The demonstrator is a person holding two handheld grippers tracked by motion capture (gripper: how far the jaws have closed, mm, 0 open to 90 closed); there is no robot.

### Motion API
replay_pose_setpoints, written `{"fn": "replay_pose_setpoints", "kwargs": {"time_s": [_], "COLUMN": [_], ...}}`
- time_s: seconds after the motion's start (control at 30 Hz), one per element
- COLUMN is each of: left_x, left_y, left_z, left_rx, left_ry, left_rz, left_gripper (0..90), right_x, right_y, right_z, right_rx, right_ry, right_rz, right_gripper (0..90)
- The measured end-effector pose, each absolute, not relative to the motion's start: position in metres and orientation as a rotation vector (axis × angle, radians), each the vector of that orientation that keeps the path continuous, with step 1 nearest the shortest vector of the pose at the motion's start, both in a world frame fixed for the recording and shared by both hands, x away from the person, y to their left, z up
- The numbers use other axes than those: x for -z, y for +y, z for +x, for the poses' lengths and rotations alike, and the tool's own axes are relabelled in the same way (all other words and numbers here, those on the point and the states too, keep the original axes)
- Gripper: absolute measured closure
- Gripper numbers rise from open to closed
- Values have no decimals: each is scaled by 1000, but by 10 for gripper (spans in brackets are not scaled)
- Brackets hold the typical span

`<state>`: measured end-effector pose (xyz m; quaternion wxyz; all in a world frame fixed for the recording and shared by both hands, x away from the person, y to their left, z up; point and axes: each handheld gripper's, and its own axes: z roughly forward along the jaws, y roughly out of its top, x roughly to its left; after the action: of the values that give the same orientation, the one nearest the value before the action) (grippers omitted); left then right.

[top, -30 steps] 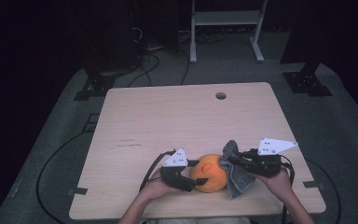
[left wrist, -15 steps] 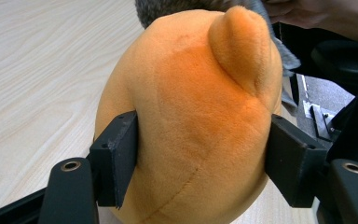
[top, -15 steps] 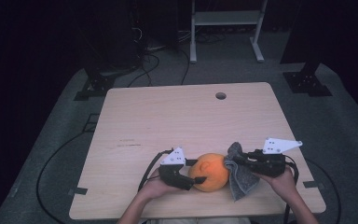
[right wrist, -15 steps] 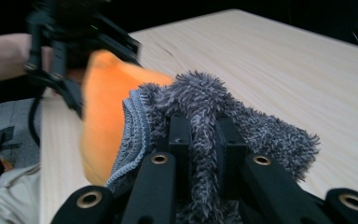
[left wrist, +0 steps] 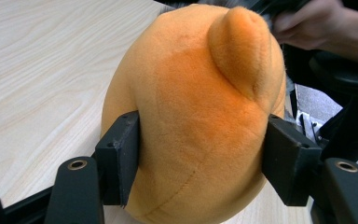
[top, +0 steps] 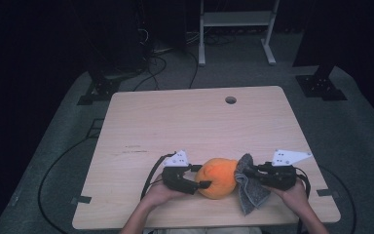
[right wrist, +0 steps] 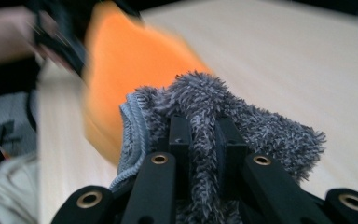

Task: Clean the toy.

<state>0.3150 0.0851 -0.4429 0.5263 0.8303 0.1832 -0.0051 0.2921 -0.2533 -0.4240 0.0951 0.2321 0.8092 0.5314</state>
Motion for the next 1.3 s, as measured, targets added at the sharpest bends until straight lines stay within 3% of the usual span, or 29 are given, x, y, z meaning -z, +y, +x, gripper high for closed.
{"fn": "replay_pose_setpoints", "kwargs": {"time_s": [0.17, 0.33, 0.57, 0.77, 1.0, 1.1, 1.3], "left_x": [444, 444, 442, 438, 434, 434, 439], "left_y": [80, 81, 78, 61, 46, 51, 53], "left_z": [315, 312, 313, 305, 288, 287, 291], "left_rx": [6, -9, -15, -111, -170, -122, -179], "left_ry": [454, 457, 480, 524, 402, 265, 295], "left_rz": [1971, 1978, 1972, 1964, 2027, 2076, 2044], "left_gripper": [348, 346, 342, 317, 306, 209, 356], "right_x": [397, 400, 412, 399, 377, 381, 385], "right_y": [-227, -206, -231, -230, -195, -192, -204], "right_z": [281, 285, 289, 279, 275, 279, 281], "right_rx": [-1647, -1581, -1533, -1597, -1517, -1493, -1510], "right_ry": [2358, 2406, 2398, 2347, 2384, 2427, 2421], "right_rz": [514, 460, 572, 520, 369, 374, 413], "right_gripper": [792, 792, 792, 793, 793, 794, 794]}}
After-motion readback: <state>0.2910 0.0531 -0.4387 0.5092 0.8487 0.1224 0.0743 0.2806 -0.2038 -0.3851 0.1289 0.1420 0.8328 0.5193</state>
